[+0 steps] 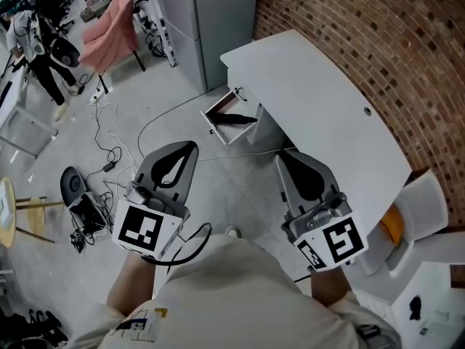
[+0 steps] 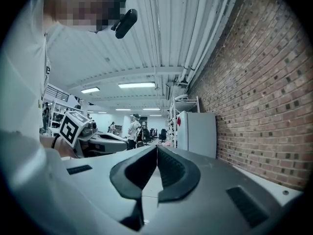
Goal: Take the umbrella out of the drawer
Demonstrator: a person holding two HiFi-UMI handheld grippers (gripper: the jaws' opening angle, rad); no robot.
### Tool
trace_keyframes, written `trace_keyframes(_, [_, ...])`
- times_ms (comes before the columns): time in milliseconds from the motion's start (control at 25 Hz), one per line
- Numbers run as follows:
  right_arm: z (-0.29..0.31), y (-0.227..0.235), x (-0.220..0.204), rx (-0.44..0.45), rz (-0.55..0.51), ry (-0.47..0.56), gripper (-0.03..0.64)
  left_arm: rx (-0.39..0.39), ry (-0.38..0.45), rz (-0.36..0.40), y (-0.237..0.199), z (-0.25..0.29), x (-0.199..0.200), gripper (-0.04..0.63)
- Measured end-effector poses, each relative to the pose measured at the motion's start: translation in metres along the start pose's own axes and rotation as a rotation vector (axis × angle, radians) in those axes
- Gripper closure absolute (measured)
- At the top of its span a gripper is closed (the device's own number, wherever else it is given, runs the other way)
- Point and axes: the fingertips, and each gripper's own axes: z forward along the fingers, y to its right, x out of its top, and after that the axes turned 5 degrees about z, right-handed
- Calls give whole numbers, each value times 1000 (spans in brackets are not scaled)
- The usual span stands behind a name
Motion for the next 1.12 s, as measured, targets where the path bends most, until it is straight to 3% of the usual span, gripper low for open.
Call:
trace_keyframes(640, [4, 6, -9, 9, 10, 27, 609, 6, 33, -6, 3, 11, 0, 586])
trace_keyframes(1120, [51, 28, -26, -11, -2, -30, 609, -19, 49, -12, -32, 45, -10, 586])
